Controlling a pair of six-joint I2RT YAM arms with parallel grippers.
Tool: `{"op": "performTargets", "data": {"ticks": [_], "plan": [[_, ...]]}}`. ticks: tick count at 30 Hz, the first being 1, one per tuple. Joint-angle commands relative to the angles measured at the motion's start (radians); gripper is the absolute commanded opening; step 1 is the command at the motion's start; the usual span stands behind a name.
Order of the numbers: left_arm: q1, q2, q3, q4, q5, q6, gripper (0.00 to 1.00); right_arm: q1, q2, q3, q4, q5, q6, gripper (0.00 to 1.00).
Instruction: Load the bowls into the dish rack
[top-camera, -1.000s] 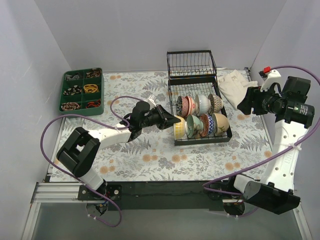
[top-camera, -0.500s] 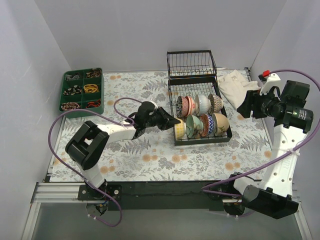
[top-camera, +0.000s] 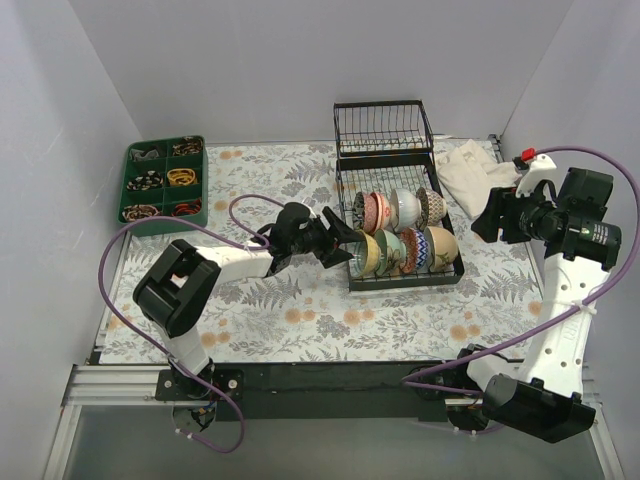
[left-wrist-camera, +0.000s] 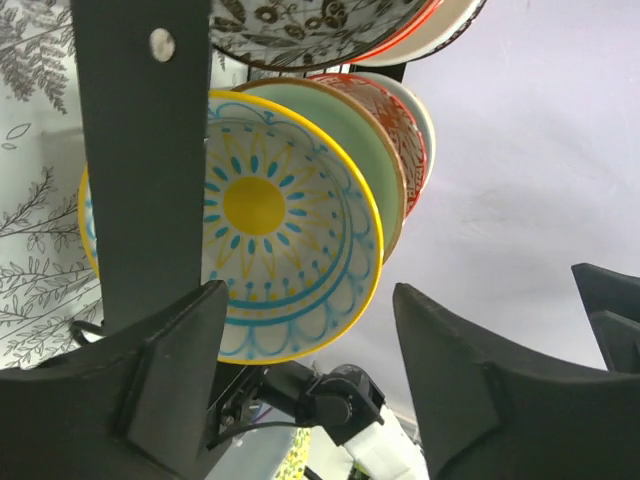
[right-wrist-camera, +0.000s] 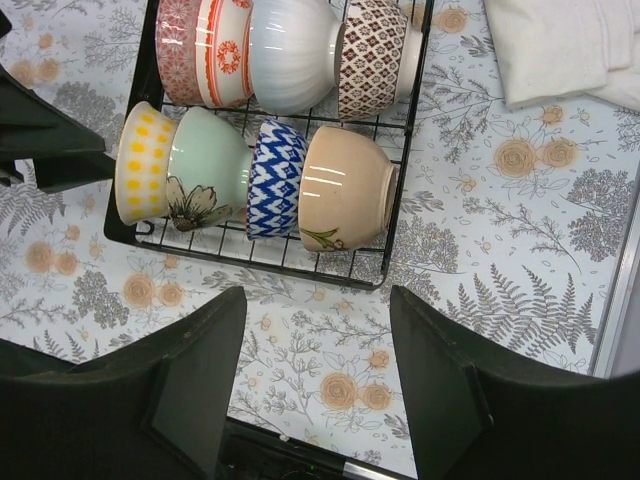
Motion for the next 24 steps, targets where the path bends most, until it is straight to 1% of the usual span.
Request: {"op": "performTargets", "data": {"ticks": [1,2,3,9,11,12,13,14,16,17,18,19,20,22,23,24], "plan": [[0.002,-0.038,0.029,-0.013,0.029,-0.101,0.7,0.005,-0.019,-0.016,0.026,-0.004,0.0,0.68],[0.005,-0.041,0.027,-0.01,0.028,-0.09,0.74,0.005,-0.021,-0.024,0.029,-0.006,0.0,0.68],[0.005,-0.046,0.029,-0.013,0.031,-0.085,0.76,0.005,-0.022,-0.028,0.032,-0.004,0.0,0.68],[0.036,-0.101,0.044,-0.057,0.057,-0.006,0.83,0.005,-0.015,-0.036,0.037,-0.007,-0.025,0.67],[0.06,-0.122,0.056,-0.079,0.092,0.027,0.86,0.005,-0.008,-0.035,0.038,-0.007,-0.034,0.67],[0.071,-0.129,0.067,-0.09,0.109,0.086,0.87,0.005,-0.008,-0.035,0.035,-0.006,-0.038,0.68],[0.084,-0.133,0.094,-0.113,0.159,0.118,0.88,0.005,-0.005,-0.035,0.035,-0.003,-0.045,0.68],[0.119,-0.138,0.107,-0.128,0.181,0.16,0.89,0.005,-0.001,-0.033,0.035,-0.001,-0.048,0.69],[0.157,-0.146,0.157,-0.181,0.239,0.319,0.95,0.005,0.008,-0.036,0.034,-0.006,-0.051,0.71],[0.206,-0.144,0.179,-0.215,0.29,0.374,0.98,0.005,0.021,-0.036,0.029,-0.012,-0.051,0.72],[0.232,-0.135,0.205,-0.255,0.308,0.422,0.98,0.005,0.03,-0.035,0.015,-0.012,-0.052,0.73],[0.26,-0.133,0.243,-0.322,0.325,0.523,0.98,0.005,0.039,-0.033,0.008,-0.007,-0.049,0.74],[0.312,-0.132,0.263,-0.364,0.341,0.568,0.98,0.005,0.054,-0.033,0.002,0.008,-0.048,0.78],[0.366,-0.127,0.288,-0.425,0.367,0.674,0.98,0.005,0.062,-0.038,-0.011,0.043,-0.043,0.79],[0.44,-0.121,0.293,-0.427,0.405,0.688,0.98,0.003,0.067,-0.042,-0.011,0.092,-0.032,0.79],[0.481,-0.112,0.299,-0.435,0.483,0.706,0.98,0.005,0.068,-0.042,-0.009,0.114,-0.032,0.8]]}}
